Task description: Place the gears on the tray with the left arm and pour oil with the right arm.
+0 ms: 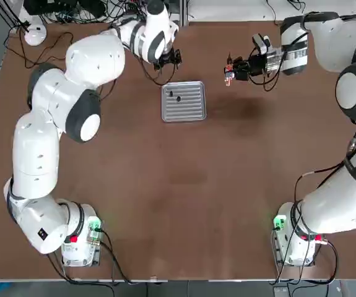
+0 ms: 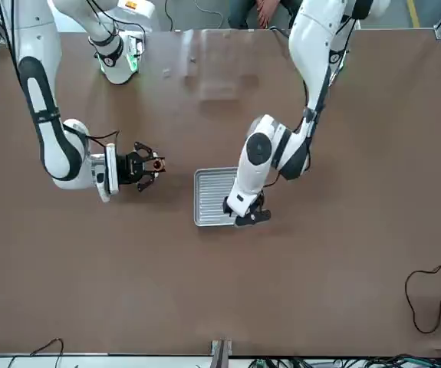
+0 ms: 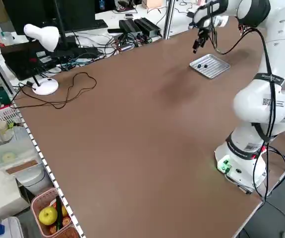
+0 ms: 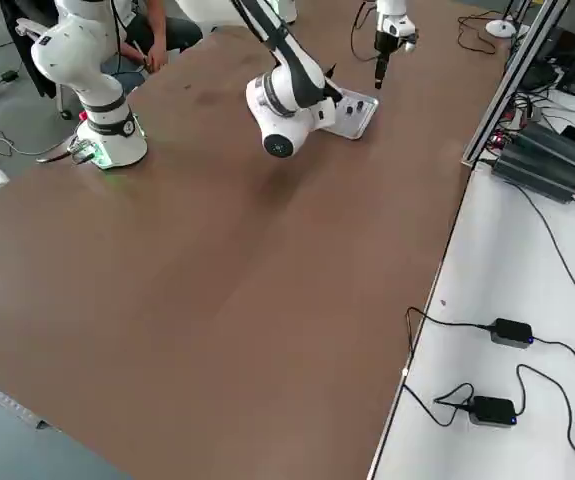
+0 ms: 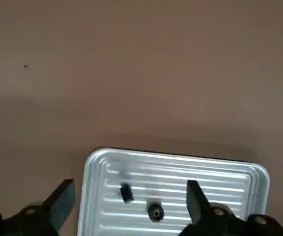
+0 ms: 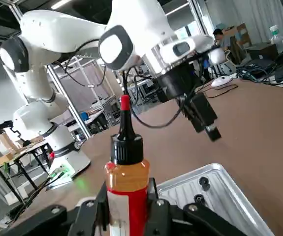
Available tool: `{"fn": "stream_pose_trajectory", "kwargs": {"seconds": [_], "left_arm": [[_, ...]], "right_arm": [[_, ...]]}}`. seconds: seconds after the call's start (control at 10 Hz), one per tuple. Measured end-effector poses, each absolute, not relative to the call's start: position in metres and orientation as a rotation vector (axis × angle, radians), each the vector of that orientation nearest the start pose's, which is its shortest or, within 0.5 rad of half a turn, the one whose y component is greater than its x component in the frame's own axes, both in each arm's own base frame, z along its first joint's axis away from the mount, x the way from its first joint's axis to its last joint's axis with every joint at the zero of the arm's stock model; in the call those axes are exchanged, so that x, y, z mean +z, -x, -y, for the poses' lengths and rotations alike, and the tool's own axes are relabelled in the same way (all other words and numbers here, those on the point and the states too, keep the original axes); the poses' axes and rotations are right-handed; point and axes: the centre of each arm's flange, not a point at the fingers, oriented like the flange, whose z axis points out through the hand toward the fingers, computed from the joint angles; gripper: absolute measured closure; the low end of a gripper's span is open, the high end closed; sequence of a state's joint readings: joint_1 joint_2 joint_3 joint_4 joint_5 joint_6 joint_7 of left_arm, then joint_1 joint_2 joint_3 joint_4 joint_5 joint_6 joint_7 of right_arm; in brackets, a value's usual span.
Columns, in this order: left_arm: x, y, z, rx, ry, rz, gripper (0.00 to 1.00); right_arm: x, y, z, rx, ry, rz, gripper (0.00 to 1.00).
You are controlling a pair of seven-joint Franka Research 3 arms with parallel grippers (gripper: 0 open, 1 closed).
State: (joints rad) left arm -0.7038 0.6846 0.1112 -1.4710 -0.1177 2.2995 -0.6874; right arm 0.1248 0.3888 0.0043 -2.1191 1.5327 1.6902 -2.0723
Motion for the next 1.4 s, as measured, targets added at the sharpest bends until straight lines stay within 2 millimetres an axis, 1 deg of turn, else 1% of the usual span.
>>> {"fn": "stream_pose_trajectory", "kwargs": {"seconds": [0.3,0.5,0.6,0.8,1.0,1.2,1.3,1.4], "left_arm": [[0.342,-0.635,0.361,-0.193,3.203,0.035,0.01],[0.376,-0.652,0.316,-0.191,3.166,-0.090,0.01],[0.391,-0.660,0.292,-0.191,3.160,-0.116,0.01],[0.422,-0.674,0.237,-0.190,3.163,-0.110,0.01],[0.450,-0.682,0.191,-0.184,3.165,-0.088,0.00],[0.477,-0.685,0.152,-0.203,3.172,-0.015,0.00],[0.492,-0.683,0.137,-0.215,3.176,0.014,0.00],[0.508,-0.680,0.126,-0.236,3.180,0.034,0.00]], "right_arm": [[0.251,-0.523,-0.213,-0.701,1.492,0.869,0.70],[0.250,-0.517,-0.239,-0.626,1.538,0.779,0.70],[0.249,-0.514,-0.248,-0.581,1.569,0.735,0.70],[0.250,-0.509,-0.261,-0.481,1.598,0.653,0.70],[0.255,-0.508,-0.274,-0.397,1.610,0.584,0.70],[0.257,-0.503,-0.288,-0.322,1.616,0.499,0.70],[0.255,-0.500,-0.296,-0.282,1.620,0.455,0.70],[0.252,-0.499,-0.303,-0.232,1.631,0.406,0.70]]}}
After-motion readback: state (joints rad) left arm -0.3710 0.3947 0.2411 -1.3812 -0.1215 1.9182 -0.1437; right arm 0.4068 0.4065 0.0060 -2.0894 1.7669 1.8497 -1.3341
